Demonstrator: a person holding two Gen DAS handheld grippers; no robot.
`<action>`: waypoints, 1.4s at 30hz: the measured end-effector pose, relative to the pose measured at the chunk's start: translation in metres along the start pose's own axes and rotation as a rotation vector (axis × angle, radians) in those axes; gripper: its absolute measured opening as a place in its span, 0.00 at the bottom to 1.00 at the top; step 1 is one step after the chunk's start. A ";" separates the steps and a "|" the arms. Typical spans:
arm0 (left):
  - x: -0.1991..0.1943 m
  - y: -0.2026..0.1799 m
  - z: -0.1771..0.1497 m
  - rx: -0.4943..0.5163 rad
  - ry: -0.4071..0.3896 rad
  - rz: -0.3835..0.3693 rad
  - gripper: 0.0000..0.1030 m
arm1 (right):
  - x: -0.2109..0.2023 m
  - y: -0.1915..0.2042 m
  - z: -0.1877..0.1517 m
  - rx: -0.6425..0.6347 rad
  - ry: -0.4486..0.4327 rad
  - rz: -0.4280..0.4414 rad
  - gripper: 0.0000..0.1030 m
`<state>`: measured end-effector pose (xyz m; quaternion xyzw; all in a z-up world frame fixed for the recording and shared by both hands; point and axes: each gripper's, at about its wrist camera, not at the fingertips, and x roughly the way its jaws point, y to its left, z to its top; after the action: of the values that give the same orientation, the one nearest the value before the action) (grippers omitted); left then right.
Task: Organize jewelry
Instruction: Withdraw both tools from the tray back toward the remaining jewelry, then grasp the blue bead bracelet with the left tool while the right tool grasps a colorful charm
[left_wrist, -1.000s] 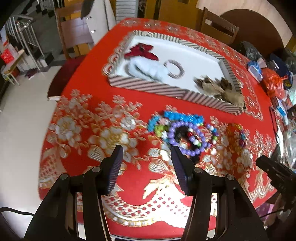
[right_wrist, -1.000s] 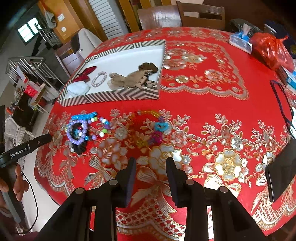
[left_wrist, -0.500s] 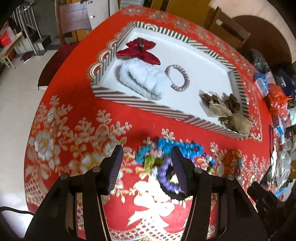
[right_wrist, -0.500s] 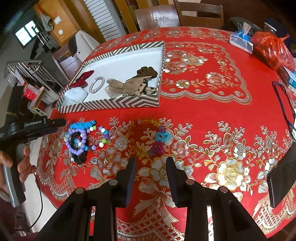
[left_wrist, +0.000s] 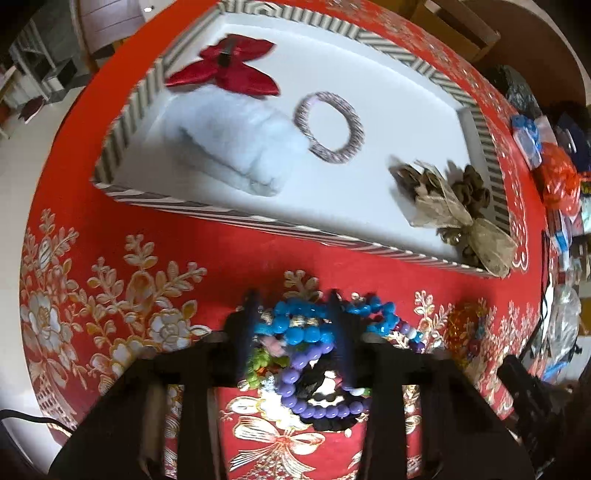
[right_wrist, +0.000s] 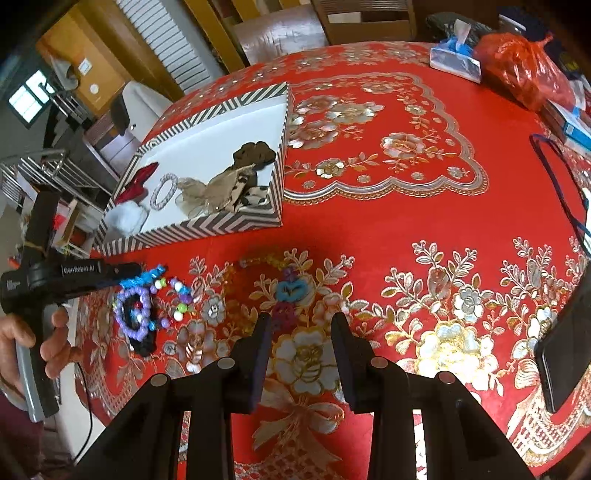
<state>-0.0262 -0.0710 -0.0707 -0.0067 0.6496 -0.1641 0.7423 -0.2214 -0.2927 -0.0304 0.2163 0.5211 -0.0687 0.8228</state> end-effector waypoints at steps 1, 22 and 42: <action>0.000 -0.002 0.001 0.009 -0.001 -0.007 0.19 | 0.001 0.000 0.000 -0.004 0.000 -0.001 0.30; -0.021 0.015 0.007 0.043 -0.011 -0.041 0.34 | 0.018 0.013 0.010 -0.039 0.007 -0.008 0.29; 0.014 -0.034 0.005 0.316 -0.024 0.167 0.35 | 0.056 0.036 0.031 -0.239 0.026 -0.109 0.13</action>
<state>-0.0275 -0.1074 -0.0757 0.1618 0.6053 -0.2018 0.7528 -0.1589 -0.2674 -0.0588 0.0892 0.5472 -0.0477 0.8308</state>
